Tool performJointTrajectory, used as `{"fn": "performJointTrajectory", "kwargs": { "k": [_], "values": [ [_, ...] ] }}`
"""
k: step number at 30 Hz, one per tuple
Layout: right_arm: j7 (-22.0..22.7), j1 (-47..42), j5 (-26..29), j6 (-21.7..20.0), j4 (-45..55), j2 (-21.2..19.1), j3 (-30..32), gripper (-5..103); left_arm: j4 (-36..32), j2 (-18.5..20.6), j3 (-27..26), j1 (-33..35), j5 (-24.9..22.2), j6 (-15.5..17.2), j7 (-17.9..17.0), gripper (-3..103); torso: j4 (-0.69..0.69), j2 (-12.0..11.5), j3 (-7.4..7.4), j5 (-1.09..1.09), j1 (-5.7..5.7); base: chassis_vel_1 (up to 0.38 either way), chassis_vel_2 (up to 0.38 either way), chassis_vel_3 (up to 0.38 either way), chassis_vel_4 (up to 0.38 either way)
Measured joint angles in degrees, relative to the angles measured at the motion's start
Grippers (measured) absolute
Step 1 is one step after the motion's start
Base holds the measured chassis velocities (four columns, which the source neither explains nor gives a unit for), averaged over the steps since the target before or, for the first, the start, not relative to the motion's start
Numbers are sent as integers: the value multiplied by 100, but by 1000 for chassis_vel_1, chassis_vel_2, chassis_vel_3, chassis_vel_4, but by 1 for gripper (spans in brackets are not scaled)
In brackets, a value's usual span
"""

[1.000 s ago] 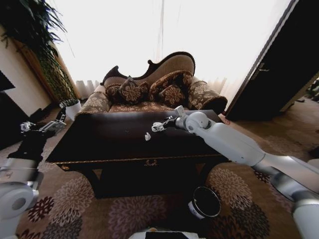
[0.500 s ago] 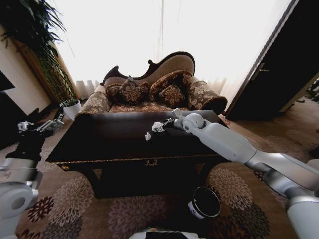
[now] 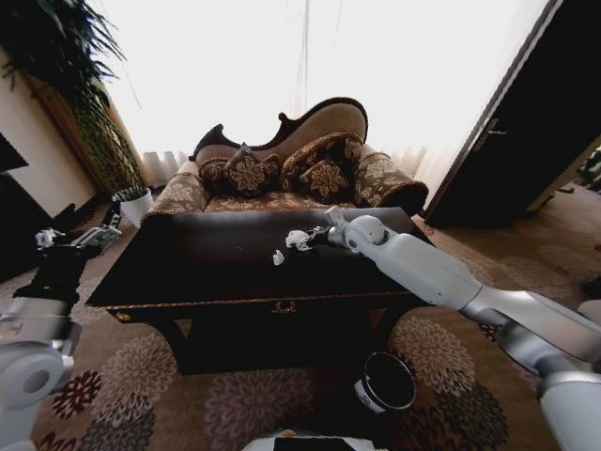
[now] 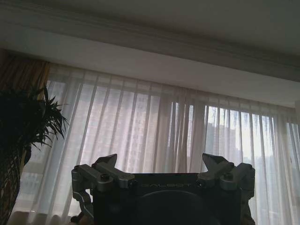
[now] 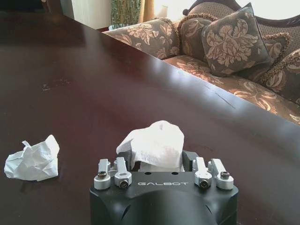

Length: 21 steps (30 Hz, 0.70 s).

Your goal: Move to the front of the table and place the trash on the table into the trash bin.

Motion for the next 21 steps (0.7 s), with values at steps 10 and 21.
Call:
{"fn": "performJointTrajectory", "kwargs": {
  "k": [10, 21],
  "values": [
    [19, 28, 17, 23, 62, 3, -22, 19, 8, -8, 1, -3, 8, 0, -2, 100, 0, 0, 0, 0, 0, 0, 0, 0, 0],
    [256, -14, 308, 56, 549, -204, 85, 1, 40, 18, 88, -78, 3, 24, -2, 100, 0, 0, 0, 0, 0, 0, 0, 0, 0]
  ]
}}
